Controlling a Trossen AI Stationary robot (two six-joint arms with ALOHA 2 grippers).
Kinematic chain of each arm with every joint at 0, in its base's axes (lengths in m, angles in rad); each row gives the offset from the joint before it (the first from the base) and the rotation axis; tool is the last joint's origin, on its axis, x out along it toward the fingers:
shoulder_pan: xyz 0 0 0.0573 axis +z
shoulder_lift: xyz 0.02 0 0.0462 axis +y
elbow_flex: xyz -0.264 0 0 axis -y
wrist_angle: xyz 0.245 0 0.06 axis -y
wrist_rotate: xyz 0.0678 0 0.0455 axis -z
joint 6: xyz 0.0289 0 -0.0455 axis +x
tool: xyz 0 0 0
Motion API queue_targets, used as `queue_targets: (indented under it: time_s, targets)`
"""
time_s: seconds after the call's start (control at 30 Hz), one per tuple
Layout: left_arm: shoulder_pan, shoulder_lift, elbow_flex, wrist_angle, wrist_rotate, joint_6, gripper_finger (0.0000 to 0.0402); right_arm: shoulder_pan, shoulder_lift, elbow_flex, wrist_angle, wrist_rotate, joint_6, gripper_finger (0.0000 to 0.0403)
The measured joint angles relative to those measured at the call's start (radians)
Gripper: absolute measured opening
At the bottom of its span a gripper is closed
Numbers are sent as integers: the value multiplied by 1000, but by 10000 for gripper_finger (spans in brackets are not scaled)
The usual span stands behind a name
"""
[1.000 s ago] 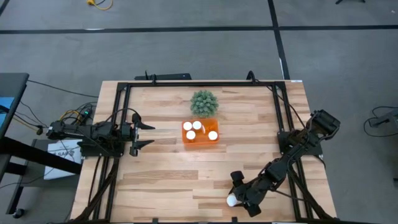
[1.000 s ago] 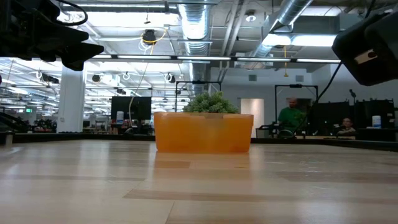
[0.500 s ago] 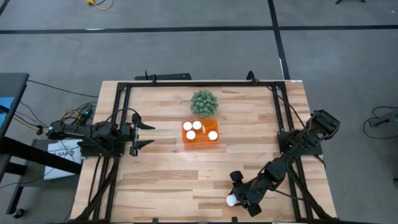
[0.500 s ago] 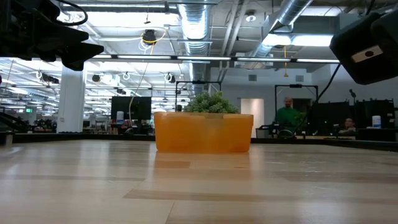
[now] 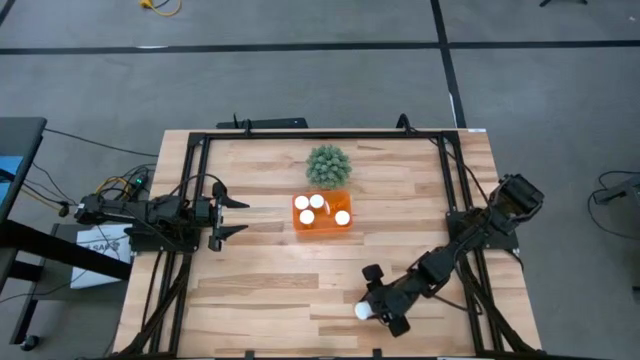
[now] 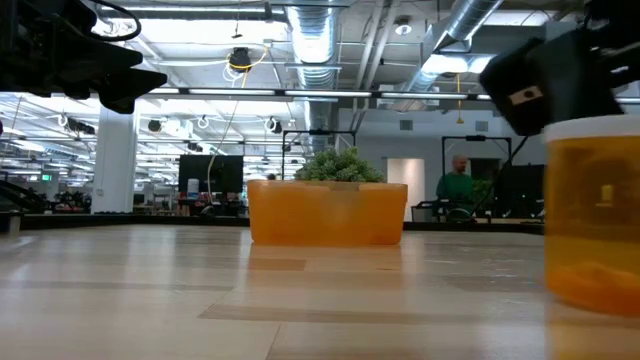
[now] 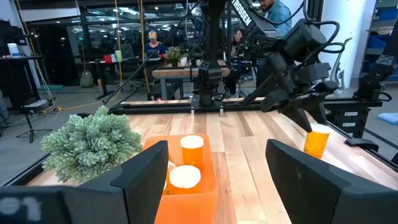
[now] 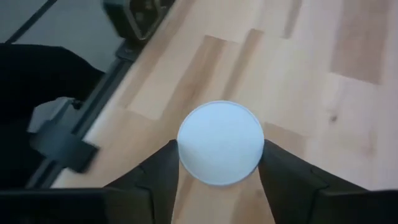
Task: Pick and place pill bottles into a basket
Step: Put the orange pill bottle into the orange bin
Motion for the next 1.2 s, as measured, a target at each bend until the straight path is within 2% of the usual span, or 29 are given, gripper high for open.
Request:
queue_targets:
  time_s: [0.17, 0.37, 0.57, 0.7, 0.97, 1.2]
  targets:
    - [0, 0, 0, 0, 0, 0, 261, -62, -47, 8, -29, -4, -66, 185]
    - [0, 0, 0, 0, 0, 0, 261, -173, -198, 67, -139, -15, -165, 190]
    - [0, 0, 0, 0, 0, 0, 261, -334, -365, 122, -213, -66, -241, 185]
    - [0, 0, 0, 0, 0, 0, 261, -465, -427, 122, -217, -132, -250, 192]
    - [0, 0, 0, 0, 0, 0, 261, -702, -378, 122, -201, -275, -250, 185]
    - [0, 0, 0, 0, 0, 0, 261, -821, -247, 122, -99, -329, -249, 190]
